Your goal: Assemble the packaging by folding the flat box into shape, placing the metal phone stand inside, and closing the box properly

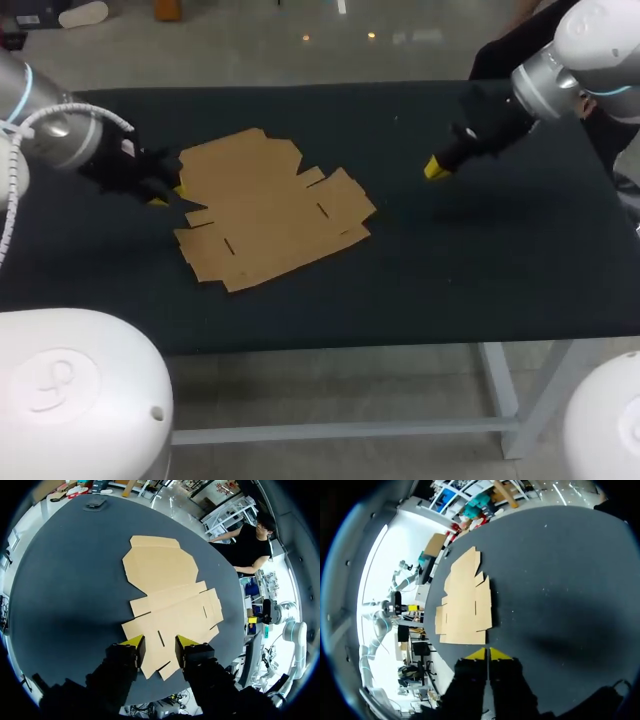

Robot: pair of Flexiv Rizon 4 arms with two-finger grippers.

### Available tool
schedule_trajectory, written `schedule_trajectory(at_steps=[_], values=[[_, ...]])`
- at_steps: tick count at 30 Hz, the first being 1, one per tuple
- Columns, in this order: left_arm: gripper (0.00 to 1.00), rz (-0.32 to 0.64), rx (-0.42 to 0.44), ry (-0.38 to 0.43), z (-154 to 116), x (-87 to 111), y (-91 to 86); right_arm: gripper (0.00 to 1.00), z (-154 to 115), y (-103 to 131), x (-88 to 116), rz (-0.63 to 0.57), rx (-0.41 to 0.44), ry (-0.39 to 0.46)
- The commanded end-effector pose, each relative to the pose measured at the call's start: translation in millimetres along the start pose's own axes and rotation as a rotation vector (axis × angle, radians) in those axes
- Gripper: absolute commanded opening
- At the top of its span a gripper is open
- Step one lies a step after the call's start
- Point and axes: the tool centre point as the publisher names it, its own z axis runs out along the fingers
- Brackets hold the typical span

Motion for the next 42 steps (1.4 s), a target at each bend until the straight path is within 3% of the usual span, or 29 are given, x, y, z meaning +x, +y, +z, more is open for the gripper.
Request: schedule_trajectory(at_steps=[1,2,8,17,24,42], values=[[1.0,-0.004,-0.001,-0.003,-5.9,-0.1,3.6,0.49,0.0,8.8,-2.1,-0.017,0.027,0.005],[1.0,-0.006,0.001,-0.003,-6.7,-0.5,4.6,1.0,0.2,10.0,-1.3,-0.029,0.032,0.003],[1.0,-0.006,0.006,0.0,-11.4,-1.5,8.3,1.0,1.9,22.5,5.9,-0.113,0.077,-0.028],[1.0,-0.006,0.014,-0.005,-17.4,-1.1,13.5,1.0,21.0,53.0,10.7,-0.185,0.16,-0.009],[1.0,0.005,0.005,-0.005,-18.2,-0.4,17.6,1.0,38.4,76.8,3.6,-0.251,0.208,0.005],[1.0,0.001,0.02,-0.024,-18.7,-2.0,27.9,1.0,95.2,118.4,5.1,-0.308,0.314,0.112]])
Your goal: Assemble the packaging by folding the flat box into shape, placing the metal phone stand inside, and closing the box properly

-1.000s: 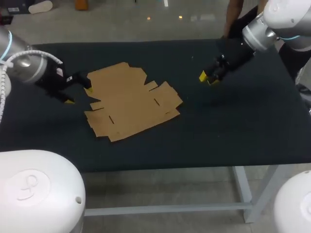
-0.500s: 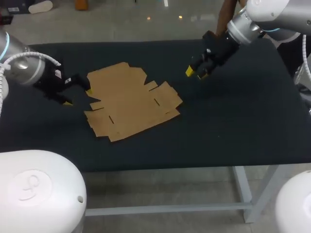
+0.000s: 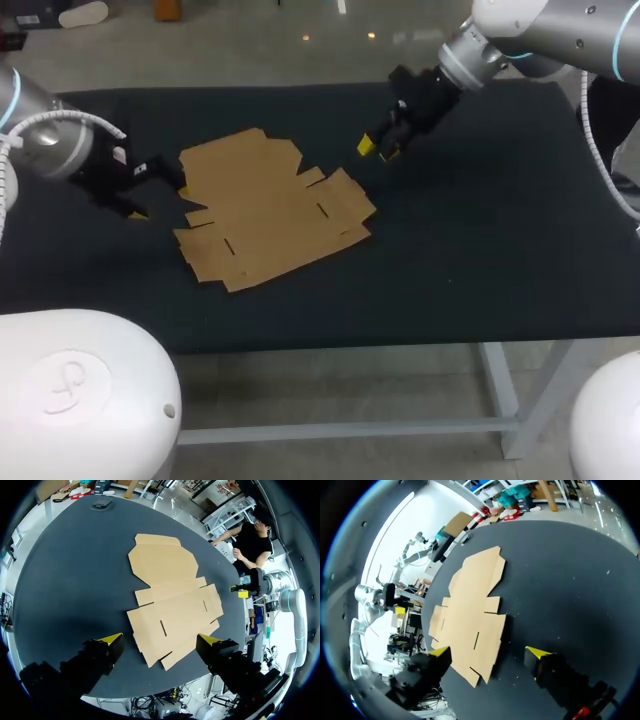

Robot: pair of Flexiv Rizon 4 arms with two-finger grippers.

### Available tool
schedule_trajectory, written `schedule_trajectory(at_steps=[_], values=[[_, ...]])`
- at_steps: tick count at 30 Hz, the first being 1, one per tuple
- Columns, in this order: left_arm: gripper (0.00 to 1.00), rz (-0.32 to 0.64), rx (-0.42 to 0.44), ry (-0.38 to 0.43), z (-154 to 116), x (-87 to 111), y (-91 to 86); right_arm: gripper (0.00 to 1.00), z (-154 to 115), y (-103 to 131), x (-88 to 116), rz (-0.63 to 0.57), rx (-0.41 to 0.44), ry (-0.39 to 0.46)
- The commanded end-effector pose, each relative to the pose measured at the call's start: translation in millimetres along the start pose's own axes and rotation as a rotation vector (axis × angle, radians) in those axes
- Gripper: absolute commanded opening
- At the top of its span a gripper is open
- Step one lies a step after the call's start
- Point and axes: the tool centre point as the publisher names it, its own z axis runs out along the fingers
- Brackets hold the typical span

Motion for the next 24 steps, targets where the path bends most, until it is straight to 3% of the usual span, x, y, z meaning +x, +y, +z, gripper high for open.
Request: schedule_trajectory(at_steps=[1,10,22,24], values=[[1.0,-0.001,0.009,-0.008,-0.5,0.2,4.8,1.0,14.7,13.6,-12.4,-0.004,0.184,0.1],[1.0,-0.03,0.017,-0.024,-0.4,-6.5,4.9,1.0,43.9,23.0,-17.1,-0.015,0.249,0.176],[1.0,-0.044,0.013,-0.026,4.0,-10.2,3.4,0.99,70.3,21.0,-15.2,-0.008,0.253,0.244],[1.0,-0.046,0.01,-0.023,5.1,-10.8,2.6,0.67,74.9,20.9,-13.2,-0.009,0.253,0.251]])
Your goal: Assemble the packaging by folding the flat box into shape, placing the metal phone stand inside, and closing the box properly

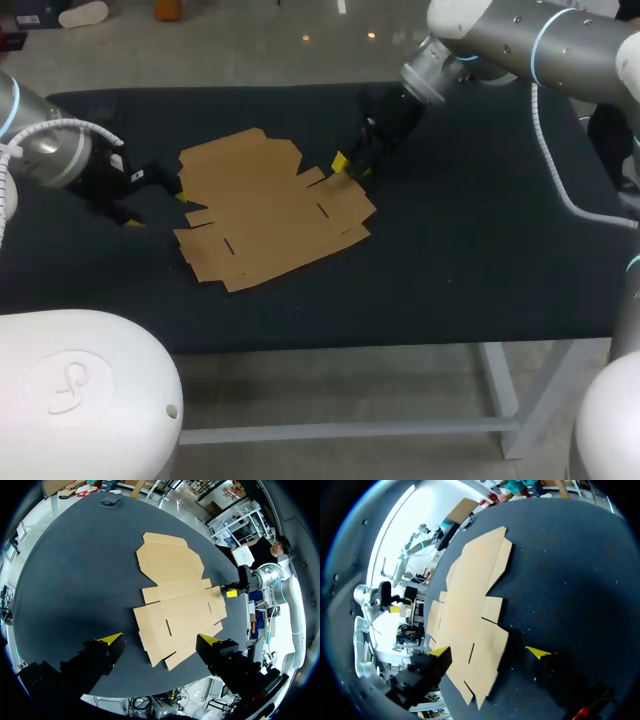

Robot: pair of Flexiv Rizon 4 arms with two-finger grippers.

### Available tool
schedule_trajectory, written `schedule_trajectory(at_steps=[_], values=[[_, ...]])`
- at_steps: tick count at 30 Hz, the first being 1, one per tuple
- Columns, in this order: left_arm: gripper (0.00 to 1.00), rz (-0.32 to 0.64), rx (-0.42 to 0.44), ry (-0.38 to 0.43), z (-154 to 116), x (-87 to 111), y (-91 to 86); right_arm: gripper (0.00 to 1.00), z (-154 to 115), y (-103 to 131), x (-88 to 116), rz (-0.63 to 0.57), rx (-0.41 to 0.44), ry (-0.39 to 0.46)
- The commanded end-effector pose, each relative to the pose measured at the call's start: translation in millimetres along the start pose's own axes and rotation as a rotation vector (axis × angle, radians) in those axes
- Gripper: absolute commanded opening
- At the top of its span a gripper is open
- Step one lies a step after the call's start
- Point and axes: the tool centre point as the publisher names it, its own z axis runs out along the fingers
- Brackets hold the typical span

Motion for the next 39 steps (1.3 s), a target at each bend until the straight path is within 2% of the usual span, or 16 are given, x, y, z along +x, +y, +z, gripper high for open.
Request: schedule_trajectory(at_steps=[1,2,6,9,14,21,29,39], values=[[1.0,-0.003,-0.004,-0.003,3.5,0.3,-1.9,0.6,8.6,6.8,-4.9,-0.001,0.132,0.148],[1.0,-0.004,-0.004,-0.003,3.6,0.3,-1.9,0.48,10.5,6.6,-4.2,-0.001,0.134,0.152],[1.0,-0.01,0.005,-0.011,4.1,0.5,-0.9,0.3,18.9,5.1,-4.8,0.004,0.143,0.165],[1.0,-0.01,0.006,-0.015,4.3,0.8,-0.5,0.13,24.5,3.3,-6.8,0.013,0.142,0.176],[1.0,-0.011,0.005,-0.017,4.6,0.8,-0.4,0.0,30.1,-1.3,-5.0,0.03,0.142,0.174],[1.0,-0.009,0.0,-0.01,6.9,-1.1,-0.5,0.0,33.0,-8.5,-0.6,0.077,0.091,0.144],[1.0,-0.006,-0.004,-0.007,7.5,-2.0,-0.2,0.0,24.4,-24.9,11.9,0.126,-0.042,0.119],[1.0,0.008,-0.014,-0.001,10.1,-2.2,-2.4,0.0,8.7,-50.5,20.4,0.281,-0.184,0.113]])
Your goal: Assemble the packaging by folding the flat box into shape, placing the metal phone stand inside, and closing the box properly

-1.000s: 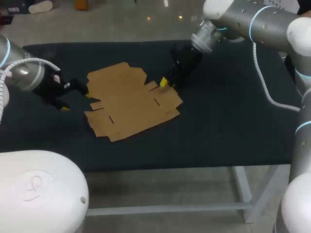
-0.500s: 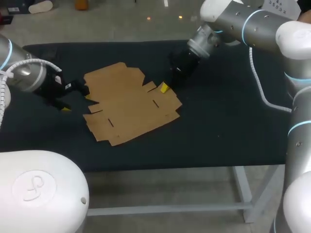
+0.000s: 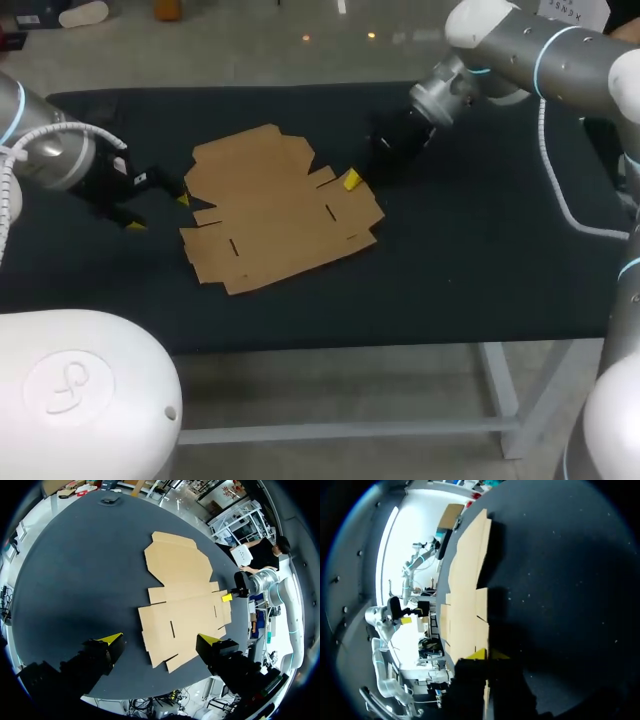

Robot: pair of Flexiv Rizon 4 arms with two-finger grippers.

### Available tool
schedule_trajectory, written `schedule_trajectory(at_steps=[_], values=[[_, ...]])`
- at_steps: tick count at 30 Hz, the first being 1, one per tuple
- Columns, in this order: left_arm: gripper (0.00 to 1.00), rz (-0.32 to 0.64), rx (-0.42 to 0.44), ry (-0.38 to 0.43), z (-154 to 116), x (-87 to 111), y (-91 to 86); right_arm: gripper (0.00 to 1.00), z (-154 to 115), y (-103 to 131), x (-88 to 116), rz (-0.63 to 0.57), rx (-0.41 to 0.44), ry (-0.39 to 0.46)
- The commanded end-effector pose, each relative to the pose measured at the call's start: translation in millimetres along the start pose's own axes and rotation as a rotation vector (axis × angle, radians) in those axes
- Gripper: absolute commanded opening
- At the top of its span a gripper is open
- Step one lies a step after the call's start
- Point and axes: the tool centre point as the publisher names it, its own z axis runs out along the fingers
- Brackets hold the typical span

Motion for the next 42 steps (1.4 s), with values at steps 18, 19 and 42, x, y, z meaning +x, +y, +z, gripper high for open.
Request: schedule_trajectory(at_steps=[18,19,42], values=[[1.0,0.016,-0.024,0.012,4.2,-6.0,-7.5,0.0,-17.3,-55.1,-1.8,0.105,-0.439,-0.013],[1.0,0.016,-0.025,0.012,4.2,-6.1,-7.6,0.0,-17.9,-55.7,-2.7,0.109,-0.45,-0.013],[1.0,0.023,-0.052,0.007,12.3,-4.0,-11.3,1.0,-33.6,-62.4,0.9,0.207,-0.342,-0.036]])
